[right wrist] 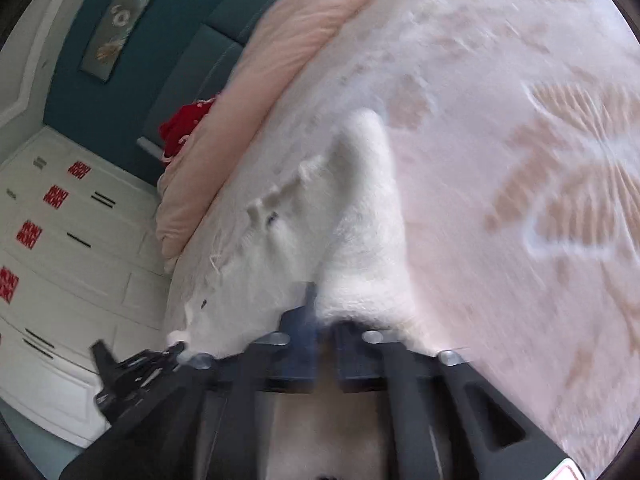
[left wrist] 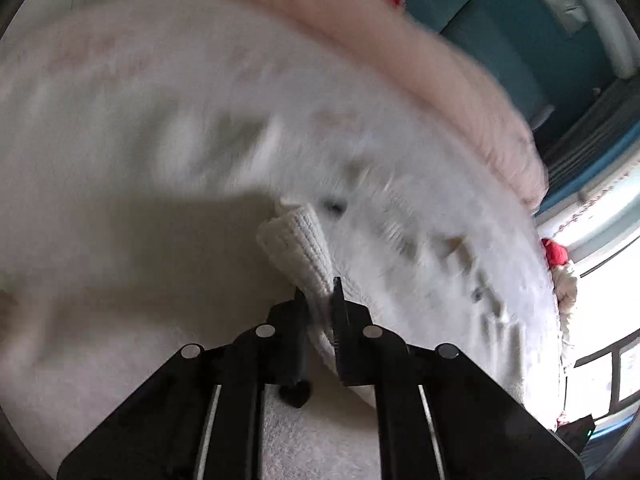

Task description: Fold small clothes

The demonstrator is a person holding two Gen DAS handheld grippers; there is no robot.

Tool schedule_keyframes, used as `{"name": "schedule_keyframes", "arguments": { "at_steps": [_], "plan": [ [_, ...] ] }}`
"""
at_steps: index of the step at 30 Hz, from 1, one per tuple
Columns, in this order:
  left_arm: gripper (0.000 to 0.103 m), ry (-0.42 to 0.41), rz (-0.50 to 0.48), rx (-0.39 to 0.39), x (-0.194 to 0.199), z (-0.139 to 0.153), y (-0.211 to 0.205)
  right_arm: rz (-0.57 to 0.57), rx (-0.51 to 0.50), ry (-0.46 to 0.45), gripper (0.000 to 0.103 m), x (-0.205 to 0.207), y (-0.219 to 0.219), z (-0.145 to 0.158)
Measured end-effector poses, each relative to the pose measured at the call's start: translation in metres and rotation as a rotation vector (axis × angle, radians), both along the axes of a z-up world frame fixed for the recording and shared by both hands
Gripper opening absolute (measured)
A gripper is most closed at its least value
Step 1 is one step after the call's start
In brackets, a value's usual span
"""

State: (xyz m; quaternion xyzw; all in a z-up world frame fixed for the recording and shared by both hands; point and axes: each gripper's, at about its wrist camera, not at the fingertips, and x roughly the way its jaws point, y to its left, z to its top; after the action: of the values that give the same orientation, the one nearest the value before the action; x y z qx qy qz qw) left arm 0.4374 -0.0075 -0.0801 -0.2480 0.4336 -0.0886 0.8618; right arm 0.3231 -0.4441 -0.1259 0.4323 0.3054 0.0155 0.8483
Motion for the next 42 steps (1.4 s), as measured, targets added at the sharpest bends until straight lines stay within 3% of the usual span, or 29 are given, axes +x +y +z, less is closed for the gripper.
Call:
{"name": "schedule_keyframes", "arguments": {
  "at_steps": [3, 5, 7, 8, 10, 14, 16, 17, 19, 20, 21, 22, 23, 24, 25, 26, 27, 30, 33, 35, 38, 39, 40, 42],
  "plan": [
    [0.009, -0.099, 0.011, 0.01, -0.025, 0.024, 0.013, 0.04, -0.053, -0.042, 0.008, -0.003, 0.013, 0.011],
    [0.01, -0.093, 0.023, 0.051, -0.034, 0.014, 0.019, 0.082, -0.112, 0.099, 0.008, 0.01, 0.022, -0.017],
    [0.01, 0.007, 0.017, 0.1, -0.032, -0.023, 0.025, 0.095, -0.143, 0.179, 0.005, 0.003, 0.024, -0.037],
    [0.01, 0.056, 0.01, 0.103, -0.031, -0.04, 0.026, 0.079, -0.145, 0.153, 0.006, -0.003, 0.026, -0.028],
    [0.012, -0.01, 0.008, 0.113, -0.04, -0.046, 0.025, 0.063, -0.169, 0.142, 0.008, -0.01, 0.03, -0.011],
    [0.014, -0.033, 0.008, 0.115, -0.041, -0.048, 0.022, 0.006, -0.281, 0.042, 0.013, -0.038, 0.044, 0.034],
    [0.015, -0.049, 0.015, 0.071, -0.043, -0.049, 0.024, 0.05, -0.346, 0.043, 0.013, -0.016, 0.055, 0.044],
    [0.015, -0.054, 0.017, 0.055, -0.044, -0.049, 0.029, 0.071, -0.362, 0.065, 0.013, -0.008, 0.057, 0.039],
    [0.015, -0.056, 0.02, 0.028, -0.046, -0.049, 0.037, 0.102, -0.389, 0.201, 0.013, 0.013, 0.058, -0.001],
    [0.017, -0.053, 0.023, 0.007, -0.045, -0.048, 0.042, 0.11, -0.403, 0.287, 0.007, 0.023, 0.06, -0.023],
    [0.022, -0.045, 0.029, -0.026, -0.047, -0.043, 0.048, 0.089, -0.404, 0.259, 0.006, 0.018, 0.062, -0.014],
    [0.035, -0.053, 0.048, -0.052, -0.053, -0.035, 0.059, 0.074, -0.412, 0.243, 0.006, 0.013, 0.064, -0.006],
    [0.042, -0.075, 0.071, -0.064, -0.059, -0.028, 0.069, 0.069, -0.422, 0.228, 0.013, 0.007, 0.069, 0.004],
    [0.056, -0.131, 0.126, -0.083, -0.072, -0.014, 0.096, 0.062, -0.435, 0.203, 0.016, 0.0, 0.074, 0.01],
    [0.069, -0.162, 0.174, -0.089, -0.08, -0.005, 0.12, 0.06, -0.454, 0.175, 0.029, -0.01, 0.079, 0.013],
    [0.073, -0.173, 0.22, -0.085, -0.085, 0.0, 0.141, 0.069, -0.488, 0.155, 0.045, -0.018, 0.089, 0.013],
    [0.08, -0.176, 0.301, -0.073, -0.09, 0.005, 0.18, 0.077, -0.517, 0.155, 0.05, -0.022, 0.094, 0.006],
    [0.082, -0.112, 0.527, -0.01, -0.093, 0.004, 0.284, 0.095, -0.595, 0.2, 0.052, -0.032, 0.106, -0.007],
    [0.082, -0.02, 0.738, 0.026, -0.093, -0.011, 0.379, 0.117, -0.631, 0.213, 0.065, -0.031, 0.111, -0.009],
    [0.074, 0.021, 0.808, -0.032, -0.09, -0.027, 0.423, 0.124, -0.652, 0.217, 0.07, -0.035, 0.111, -0.014],
    [0.05, 0.004, 0.804, -0.023, -0.078, -0.028, 0.437, 0.137, -0.656, 0.22, 0.075, -0.037, 0.11, -0.018],
    [0.021, 0.017, 0.764, -0.023, -0.069, -0.029, 0.438, 0.139, -0.655, 0.222, 0.076, -0.035, 0.107, -0.018],
    [0.01, 0.048, 0.727, -0.025, -0.062, -0.029, 0.44, 0.139, -0.657, 0.223, 0.077, -0.032, 0.105, -0.02],
    [0.009, 0.034, 0.715, -0.009, -0.052, -0.017, 0.438, 0.143, -0.662, 0.222, 0.079, -0.03, 0.104, -0.021]
  ]
}}
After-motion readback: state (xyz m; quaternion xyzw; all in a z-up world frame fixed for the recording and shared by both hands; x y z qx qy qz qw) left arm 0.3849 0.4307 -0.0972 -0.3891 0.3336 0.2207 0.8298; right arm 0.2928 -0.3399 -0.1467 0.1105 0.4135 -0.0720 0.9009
